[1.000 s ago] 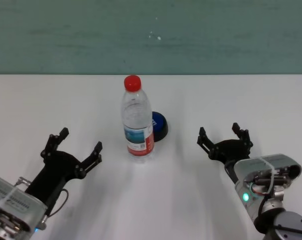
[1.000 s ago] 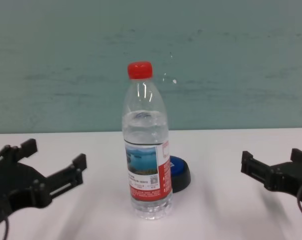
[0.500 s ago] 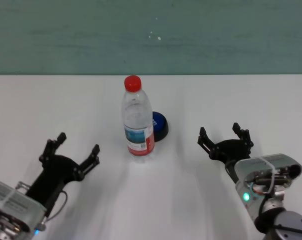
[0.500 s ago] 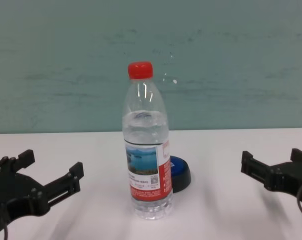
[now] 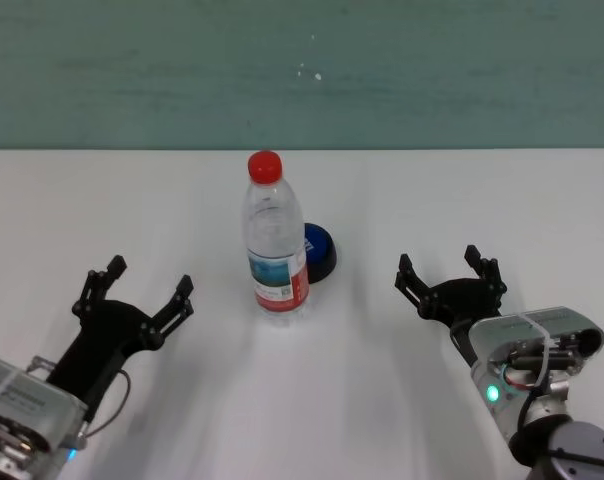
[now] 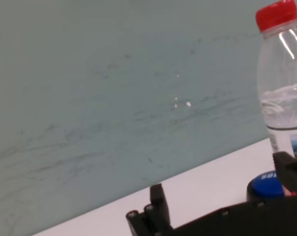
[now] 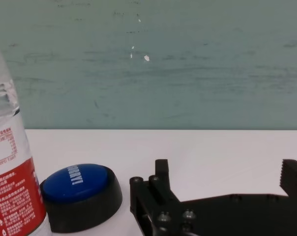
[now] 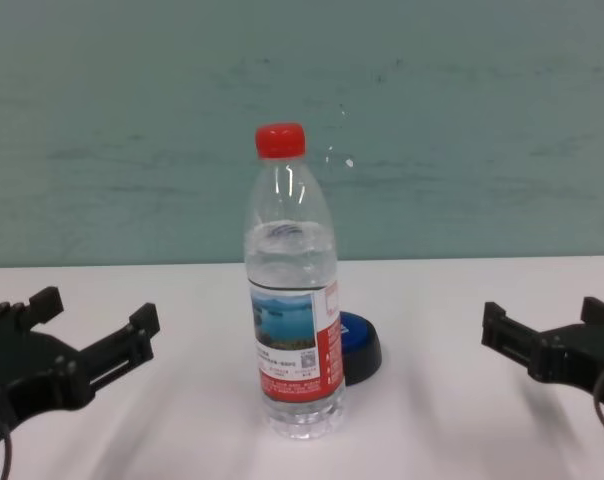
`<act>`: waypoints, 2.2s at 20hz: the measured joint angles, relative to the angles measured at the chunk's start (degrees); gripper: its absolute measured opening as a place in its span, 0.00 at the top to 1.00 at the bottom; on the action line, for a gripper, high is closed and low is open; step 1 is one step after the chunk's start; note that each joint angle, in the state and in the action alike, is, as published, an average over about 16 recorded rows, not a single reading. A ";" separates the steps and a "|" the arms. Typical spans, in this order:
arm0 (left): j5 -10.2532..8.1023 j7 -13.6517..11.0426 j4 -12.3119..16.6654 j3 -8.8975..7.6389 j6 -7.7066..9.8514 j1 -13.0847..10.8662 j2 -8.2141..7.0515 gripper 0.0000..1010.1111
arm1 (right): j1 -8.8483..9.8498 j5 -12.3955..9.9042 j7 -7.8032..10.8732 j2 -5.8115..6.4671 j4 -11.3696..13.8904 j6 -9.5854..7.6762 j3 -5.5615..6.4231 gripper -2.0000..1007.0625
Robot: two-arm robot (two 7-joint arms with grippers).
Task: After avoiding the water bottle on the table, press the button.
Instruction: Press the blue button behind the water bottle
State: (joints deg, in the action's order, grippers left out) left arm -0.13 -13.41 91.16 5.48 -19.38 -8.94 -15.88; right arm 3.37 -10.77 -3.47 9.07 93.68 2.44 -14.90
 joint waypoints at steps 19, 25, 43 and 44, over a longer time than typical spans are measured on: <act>1.08 0.67 0.16 0.04 1.21 -0.58 -0.02 0.01 | 0.00 0.00 0.00 0.00 0.00 0.00 0.00 0.00; 1.12 0.68 0.20 0.06 1.21 -0.61 -0.05 0.01 | 0.00 0.00 0.00 0.00 0.00 0.00 0.00 0.00; 1.01 0.61 -0.05 0.16 1.17 -0.38 0.02 0.01 | 0.00 0.00 0.00 0.00 0.00 0.00 0.00 0.00; 0.97 0.59 -0.13 0.19 1.18 -0.29 0.06 0.01 | 0.00 0.00 0.00 0.00 0.00 0.00 0.00 0.00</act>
State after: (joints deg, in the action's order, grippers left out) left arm 0.84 -12.82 91.03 5.68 -18.20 -9.23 -15.82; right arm 3.37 -10.77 -3.47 9.07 93.68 2.44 -14.90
